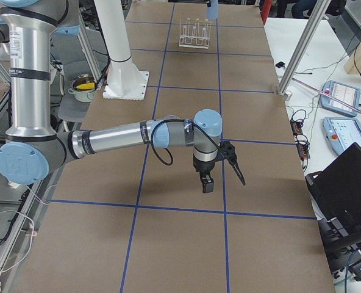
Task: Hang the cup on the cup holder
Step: 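Move the cup above the rack pegs with the left gripper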
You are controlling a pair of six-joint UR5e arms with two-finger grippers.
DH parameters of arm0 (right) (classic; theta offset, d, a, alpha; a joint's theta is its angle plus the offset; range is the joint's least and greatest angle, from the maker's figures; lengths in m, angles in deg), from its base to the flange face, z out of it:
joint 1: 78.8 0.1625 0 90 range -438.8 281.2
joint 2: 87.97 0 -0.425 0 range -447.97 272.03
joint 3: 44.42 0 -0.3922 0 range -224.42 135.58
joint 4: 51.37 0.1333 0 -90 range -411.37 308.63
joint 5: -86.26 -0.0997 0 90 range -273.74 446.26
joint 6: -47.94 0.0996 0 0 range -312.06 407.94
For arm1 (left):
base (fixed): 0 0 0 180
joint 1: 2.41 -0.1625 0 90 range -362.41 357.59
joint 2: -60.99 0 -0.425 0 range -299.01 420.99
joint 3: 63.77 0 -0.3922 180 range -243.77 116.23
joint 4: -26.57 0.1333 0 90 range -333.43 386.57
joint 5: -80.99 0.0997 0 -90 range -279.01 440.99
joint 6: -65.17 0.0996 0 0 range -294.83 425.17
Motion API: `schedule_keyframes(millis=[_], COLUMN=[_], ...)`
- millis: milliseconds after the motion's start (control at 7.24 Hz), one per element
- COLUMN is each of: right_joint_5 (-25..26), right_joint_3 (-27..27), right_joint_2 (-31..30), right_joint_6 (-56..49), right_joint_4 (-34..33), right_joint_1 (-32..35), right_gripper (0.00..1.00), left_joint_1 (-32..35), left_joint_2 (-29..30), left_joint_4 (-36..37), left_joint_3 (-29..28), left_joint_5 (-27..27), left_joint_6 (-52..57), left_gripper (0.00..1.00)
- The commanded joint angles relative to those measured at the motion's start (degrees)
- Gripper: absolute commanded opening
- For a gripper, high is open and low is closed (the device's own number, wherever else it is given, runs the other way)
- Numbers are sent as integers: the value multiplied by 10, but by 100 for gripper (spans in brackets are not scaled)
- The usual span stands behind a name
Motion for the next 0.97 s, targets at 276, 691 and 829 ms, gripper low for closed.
schedule_keyframes(millis=[276, 691, 829], right_joint_5=[0, 1, 1], right_joint_3=[0, 0, 0], right_joint_2=[0, 0, 0], right_joint_6=[2, 7, 8], right_joint_4=[2, 3, 3], right_joint_1=[0, 0, 0], right_gripper=[100, 100, 100], left_joint_1=[-36, -37, -37], left_joint_2=[-48, -58, -57], left_joint_4=[-16, -75, -84], left_joint_3=[-10, -46, -54], left_joint_5=[17, 16, 16], left_joint_6=[33, 27, 26], left_gripper=[0, 0, 0])
